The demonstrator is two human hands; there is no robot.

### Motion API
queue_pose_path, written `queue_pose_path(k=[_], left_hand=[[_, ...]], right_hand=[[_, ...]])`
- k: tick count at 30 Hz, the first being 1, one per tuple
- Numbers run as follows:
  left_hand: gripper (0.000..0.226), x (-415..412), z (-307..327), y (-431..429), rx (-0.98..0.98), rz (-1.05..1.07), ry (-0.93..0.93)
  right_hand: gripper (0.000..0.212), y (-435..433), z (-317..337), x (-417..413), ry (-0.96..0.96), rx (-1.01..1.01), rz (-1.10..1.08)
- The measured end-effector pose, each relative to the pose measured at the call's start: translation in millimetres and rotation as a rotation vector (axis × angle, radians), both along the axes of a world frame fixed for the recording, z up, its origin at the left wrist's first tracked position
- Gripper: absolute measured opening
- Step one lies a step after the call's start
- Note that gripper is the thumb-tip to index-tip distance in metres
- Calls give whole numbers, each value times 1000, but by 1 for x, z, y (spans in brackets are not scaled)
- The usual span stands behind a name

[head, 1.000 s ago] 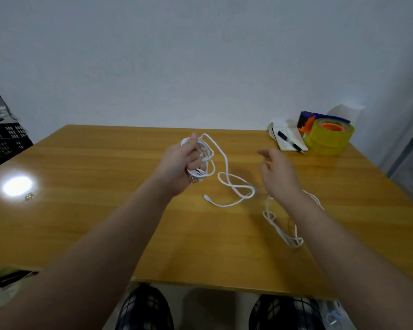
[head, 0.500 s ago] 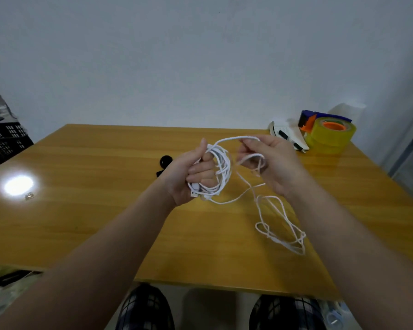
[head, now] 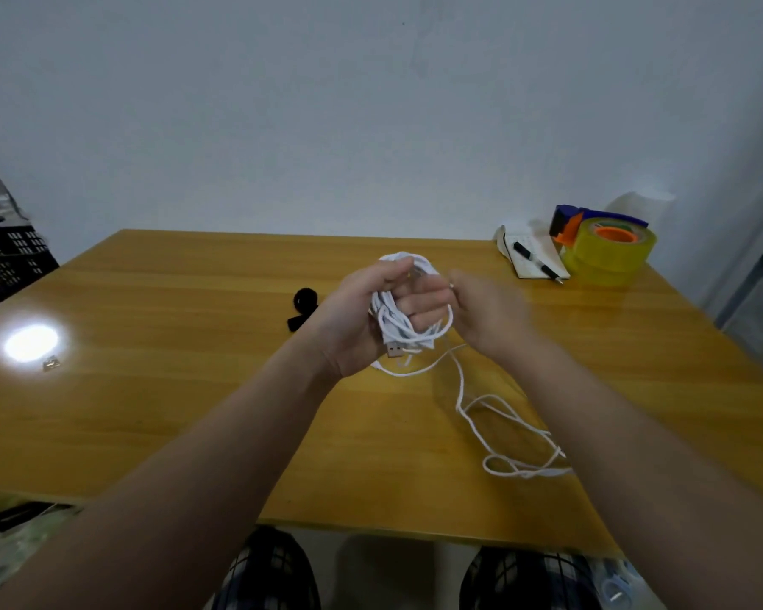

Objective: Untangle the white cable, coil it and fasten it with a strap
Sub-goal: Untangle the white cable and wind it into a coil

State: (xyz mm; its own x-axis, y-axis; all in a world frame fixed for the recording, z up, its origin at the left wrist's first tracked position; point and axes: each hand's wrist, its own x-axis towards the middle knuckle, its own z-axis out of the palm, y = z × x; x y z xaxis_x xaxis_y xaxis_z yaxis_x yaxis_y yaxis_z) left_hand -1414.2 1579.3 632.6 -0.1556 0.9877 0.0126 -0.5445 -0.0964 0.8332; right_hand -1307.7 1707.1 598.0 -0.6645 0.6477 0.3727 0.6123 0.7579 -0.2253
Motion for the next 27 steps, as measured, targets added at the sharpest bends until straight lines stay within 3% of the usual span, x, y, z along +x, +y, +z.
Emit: queue_pose_path(k=[3, 7, 9, 13, 15, 18, 22, 27], left_hand=[[26, -9, 2, 0, 45, 23, -65], [32, -29, 3, 5, 30, 131, -142], [42, -39, 2, 9, 11, 200, -162], [24, -37, -8, 17, -61, 240, -122], [37, -31, -11, 22, -54, 252, -163], [49, -26, -12, 31, -46, 269, -197], [13, -23, -18, 38, -149, 342, -73], [8, -39, -24, 41, -236, 524, 129]], right_hand=[[21, -3, -13, 2, -99, 81, 75], [30, -10, -27, 11, -177, 98, 138], [41, -16, -31, 14, -180, 42, 212], [34, -20, -35, 9, -171, -140, 340], [39, -19, -35, 6, -215, -151, 310], [30, -25, -29, 3, -341, -87, 228], [32, -46, -20, -1, -455, -3, 363], [34, -43, 0, 10, -298, -134, 372]])
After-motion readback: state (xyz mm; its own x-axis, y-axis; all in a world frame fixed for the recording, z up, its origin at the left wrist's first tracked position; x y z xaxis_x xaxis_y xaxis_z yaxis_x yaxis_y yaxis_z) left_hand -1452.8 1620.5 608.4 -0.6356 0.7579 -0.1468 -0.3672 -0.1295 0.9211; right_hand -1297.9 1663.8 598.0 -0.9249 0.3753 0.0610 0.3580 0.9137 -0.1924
